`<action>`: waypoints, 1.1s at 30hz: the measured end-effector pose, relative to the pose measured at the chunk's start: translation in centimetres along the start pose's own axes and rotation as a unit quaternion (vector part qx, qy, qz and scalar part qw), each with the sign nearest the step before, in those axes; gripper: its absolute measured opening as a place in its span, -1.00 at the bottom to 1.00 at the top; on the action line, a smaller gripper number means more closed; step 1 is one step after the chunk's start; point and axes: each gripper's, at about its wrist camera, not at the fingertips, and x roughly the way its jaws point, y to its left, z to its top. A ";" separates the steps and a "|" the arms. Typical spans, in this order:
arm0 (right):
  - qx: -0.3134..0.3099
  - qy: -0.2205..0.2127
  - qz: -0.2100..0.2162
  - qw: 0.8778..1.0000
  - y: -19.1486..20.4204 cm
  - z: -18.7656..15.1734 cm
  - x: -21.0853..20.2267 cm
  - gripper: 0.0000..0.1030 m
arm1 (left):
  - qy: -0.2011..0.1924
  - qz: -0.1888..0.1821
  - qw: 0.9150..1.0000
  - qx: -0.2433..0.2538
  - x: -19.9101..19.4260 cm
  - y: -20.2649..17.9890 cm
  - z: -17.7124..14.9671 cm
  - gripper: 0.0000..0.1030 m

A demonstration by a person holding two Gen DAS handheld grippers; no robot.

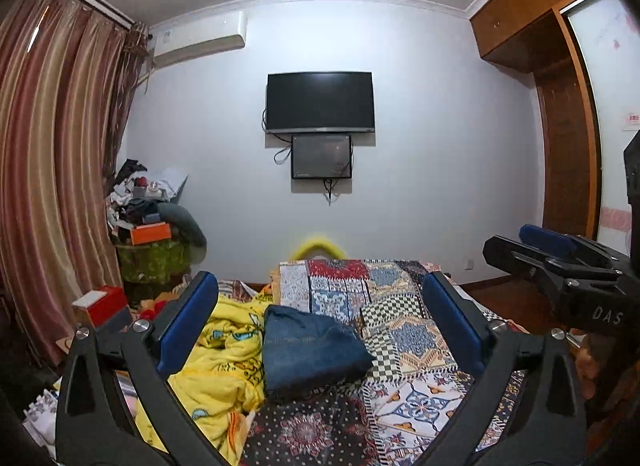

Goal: Fold large clothes

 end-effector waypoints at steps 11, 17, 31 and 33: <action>0.009 -0.003 -0.026 1.000 -0.3 -0.2 -0.4 1.00 | -0.002 0.001 1.000 -0.017 -0.4 0.2 -0.4 0.99; 0.006 0.000 -0.030 1.000 -0.2 -1.0 -1.1 1.00 | 0.001 0.002 1.000 -0.022 -0.1 0.0 -0.7 0.99; 0.014 0.013 -0.038 0.999 -0.5 -1.3 -1.4 1.00 | 0.012 -0.001 1.000 -0.024 0.7 0.0 -1.3 0.99; 0.015 0.012 -0.039 0.999 -0.5 -1.1 -1.5 1.00 | 0.011 -0.002 1.000 -0.024 0.7 0.0 -1.3 0.99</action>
